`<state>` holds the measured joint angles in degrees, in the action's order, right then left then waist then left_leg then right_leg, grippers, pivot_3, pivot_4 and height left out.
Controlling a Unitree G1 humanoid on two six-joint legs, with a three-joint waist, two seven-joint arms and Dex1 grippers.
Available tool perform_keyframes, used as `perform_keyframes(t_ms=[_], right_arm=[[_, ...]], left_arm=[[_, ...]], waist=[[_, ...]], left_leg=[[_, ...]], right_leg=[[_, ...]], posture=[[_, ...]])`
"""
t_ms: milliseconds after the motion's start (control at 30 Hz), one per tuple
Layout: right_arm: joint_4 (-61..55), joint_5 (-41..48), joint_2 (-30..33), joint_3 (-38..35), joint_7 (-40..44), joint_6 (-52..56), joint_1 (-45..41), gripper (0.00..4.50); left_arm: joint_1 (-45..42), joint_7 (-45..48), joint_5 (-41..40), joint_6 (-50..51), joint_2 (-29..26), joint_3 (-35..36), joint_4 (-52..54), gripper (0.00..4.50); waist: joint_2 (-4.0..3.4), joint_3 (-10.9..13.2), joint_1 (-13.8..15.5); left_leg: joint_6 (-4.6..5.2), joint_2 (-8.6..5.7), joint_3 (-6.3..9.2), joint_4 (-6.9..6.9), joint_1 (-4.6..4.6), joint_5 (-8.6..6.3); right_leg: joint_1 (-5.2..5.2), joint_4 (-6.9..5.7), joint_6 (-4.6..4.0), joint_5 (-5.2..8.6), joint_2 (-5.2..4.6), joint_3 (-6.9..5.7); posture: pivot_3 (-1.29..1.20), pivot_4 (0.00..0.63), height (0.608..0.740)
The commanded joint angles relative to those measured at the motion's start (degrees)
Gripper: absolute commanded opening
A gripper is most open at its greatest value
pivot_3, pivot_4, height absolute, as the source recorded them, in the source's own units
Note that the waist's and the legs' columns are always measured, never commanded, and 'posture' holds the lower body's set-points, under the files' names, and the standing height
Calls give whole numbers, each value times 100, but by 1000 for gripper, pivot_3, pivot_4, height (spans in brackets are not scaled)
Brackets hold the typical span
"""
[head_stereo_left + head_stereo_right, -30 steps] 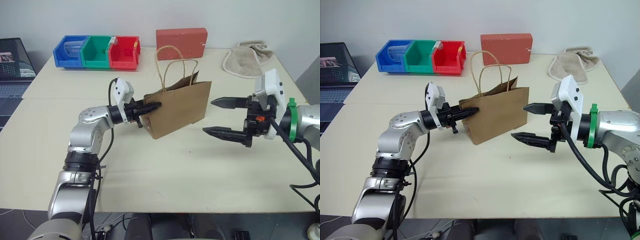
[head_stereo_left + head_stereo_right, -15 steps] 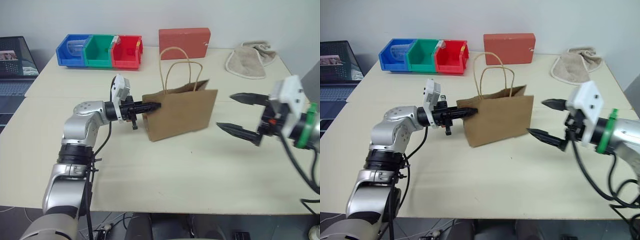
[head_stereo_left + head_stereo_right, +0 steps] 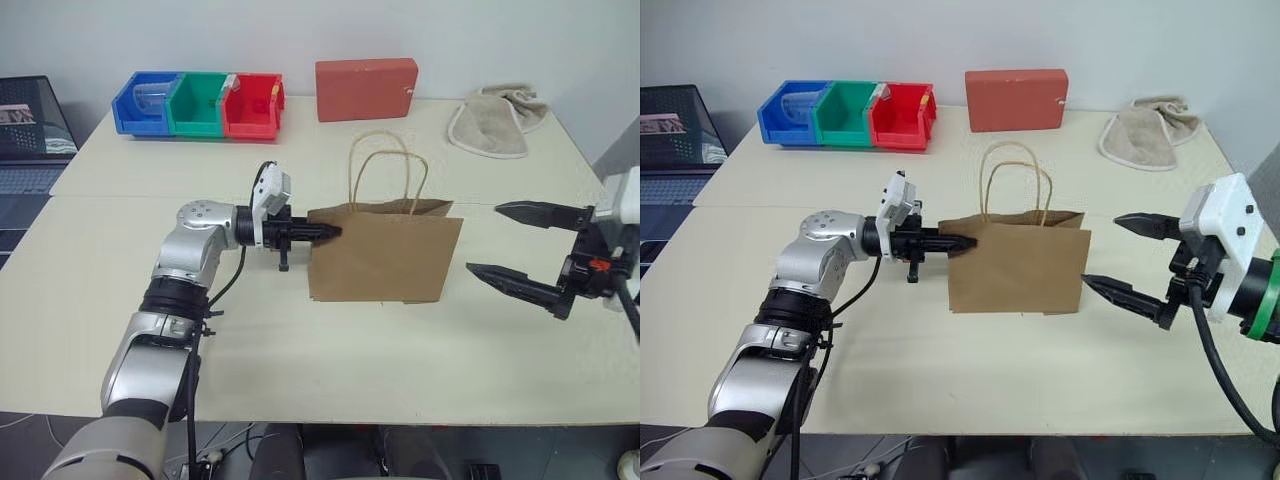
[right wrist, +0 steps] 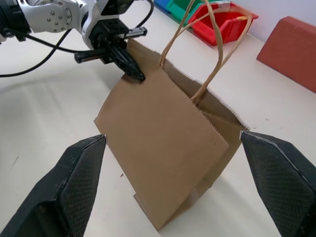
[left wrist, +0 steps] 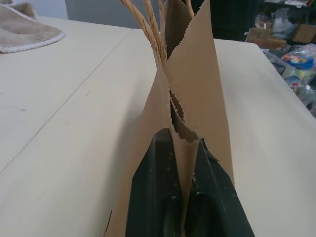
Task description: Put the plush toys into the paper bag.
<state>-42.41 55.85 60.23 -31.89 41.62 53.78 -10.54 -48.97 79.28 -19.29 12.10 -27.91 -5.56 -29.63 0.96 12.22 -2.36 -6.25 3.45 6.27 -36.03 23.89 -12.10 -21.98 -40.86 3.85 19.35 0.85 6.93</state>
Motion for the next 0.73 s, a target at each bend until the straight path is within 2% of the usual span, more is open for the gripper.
perform_keyframes(t_ms=[33,133,300,333,467,567,733], right_arm=[[121,59,192,0,24,-104,-191,4500],[245,-4,258,74,90,-155,-236,4500],[698,-339,543,180,669,-447,-213,4500],[861,-467,693,186,897,-547,-208,4500],[1321,-763,1036,145,1500,-833,-213,4500],[1913,-1082,1403,57,2138,-1087,-180,4500],[2401,-1332,1536,288,2507,-1425,-361,4500]], left_arm=[[-6,3,-37,143,-289,189,348,1353],[182,-2,-62,280,-532,230,729,2307],[984,-377,-66,710,-1643,810,1888,3924],[1254,-350,-46,885,-2015,933,2146,4246],[1933,-358,-48,1182,-2880,1272,2737,4246],[2520,-410,-150,1313,-3491,2040,3056,4246],[3029,-516,-312,1453,-3717,2574,3169,4246]], waist=[[0,0,-11],[0,0,-23],[-2,1,-99],[-2,1,-96],[-4,2,-93],[-5,4,-74],[-6,4,-67]], left_leg=[[0,1,0,1,0,0],[0,2,2,3,0,0],[0,8,1,8,-2,0],[0,8,2,8,-2,0],[0,7,-3,9,-2,-1],[-1,7,-6,7,0,-1],[-1,10,-12,7,-3,-1]], right_leg=[[-1,-1,0,0,0,-1],[-2,-1,0,0,1,-2],[-4,-2,0,0,1,-2],[-5,-2,-1,0,1,-4],[-6,2,0,0,-2,-1],[-9,2,0,1,-2,0],[-8,8,-1,4,-3,2]], posture=[[0,150,740],[0,150,740],[0,150,740],[0,150,740],[0,150,740],[0,150,740],[0,150,740]])
